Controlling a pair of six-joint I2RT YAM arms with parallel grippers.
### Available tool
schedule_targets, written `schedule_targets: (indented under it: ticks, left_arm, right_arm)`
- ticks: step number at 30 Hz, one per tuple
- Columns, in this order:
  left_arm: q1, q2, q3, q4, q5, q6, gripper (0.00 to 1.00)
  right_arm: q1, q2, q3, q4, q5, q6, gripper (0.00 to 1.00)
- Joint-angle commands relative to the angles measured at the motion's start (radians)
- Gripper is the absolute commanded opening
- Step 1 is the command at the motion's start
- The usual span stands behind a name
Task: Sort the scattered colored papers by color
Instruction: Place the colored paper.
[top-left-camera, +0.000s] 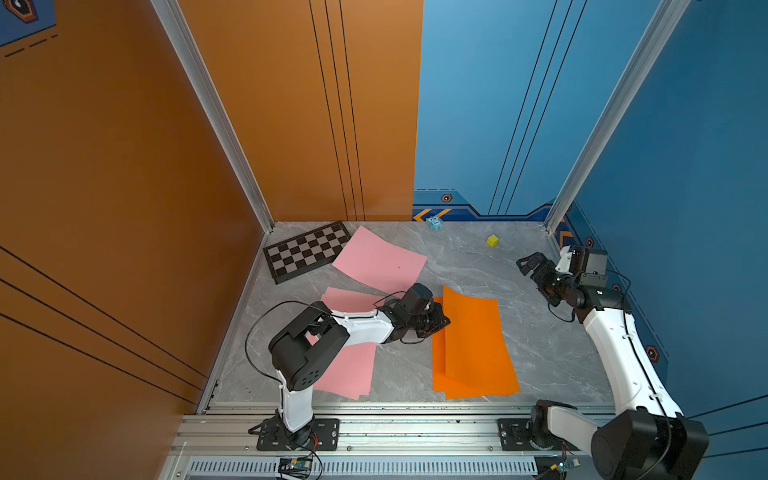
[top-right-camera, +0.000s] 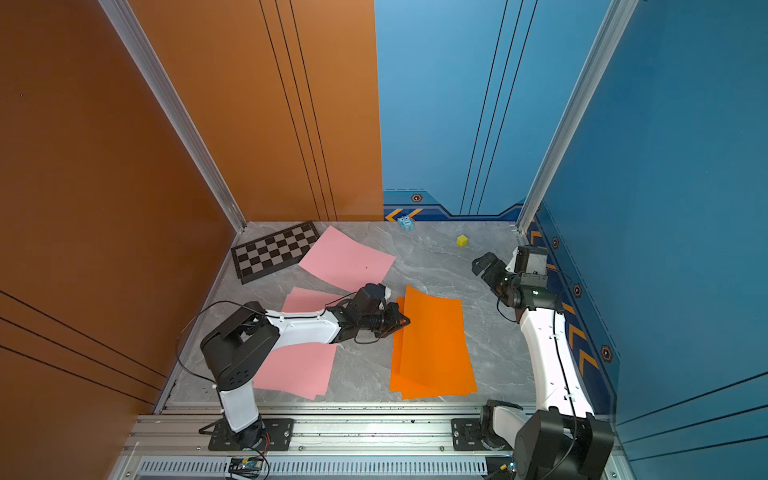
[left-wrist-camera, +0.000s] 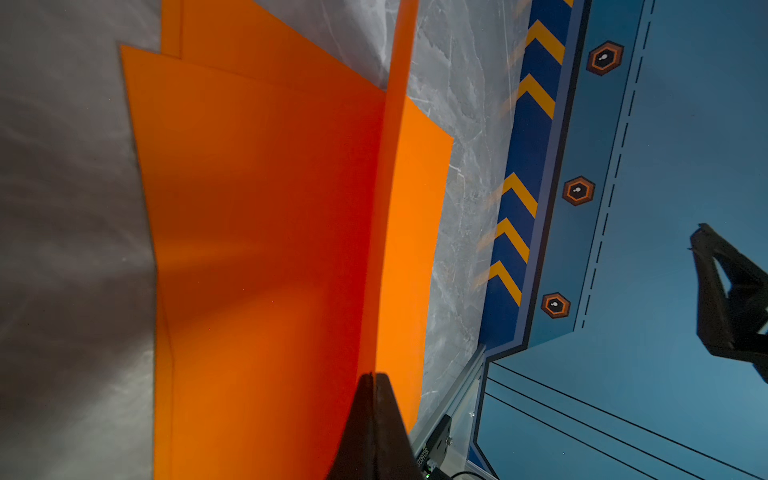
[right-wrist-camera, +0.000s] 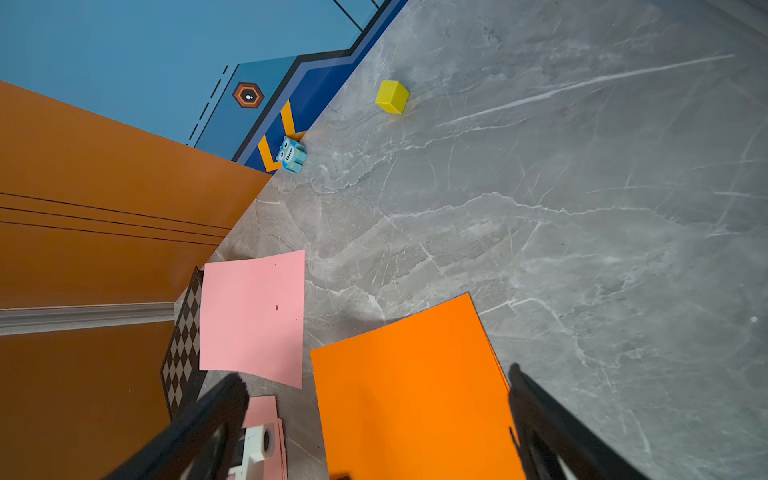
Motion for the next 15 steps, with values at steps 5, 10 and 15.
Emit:
schedule_targets:
  ticks: [5, 10, 15]
  left_arm:
    - [0.003, 0.024, 0.013, 0.012, 0.015, 0.0, 0.0]
    - [0.005, -0.002, -0.007, 0.011, 0.021, -0.007, 0.28]
    - [0.004, -0.039, 0.049, -0.108, 0.034, 0.031, 0.98]
  right_arm:
    - [0.034, 0.026, -0.021, -0.013, -0.009, -0.015, 1.0]
    - [0.058, 0.045, -0.015, -0.003, -0.001, -0.013, 1.0]
    - [0.086, 0.074, -0.01, 0.006, 0.008, -0.012, 1.0]
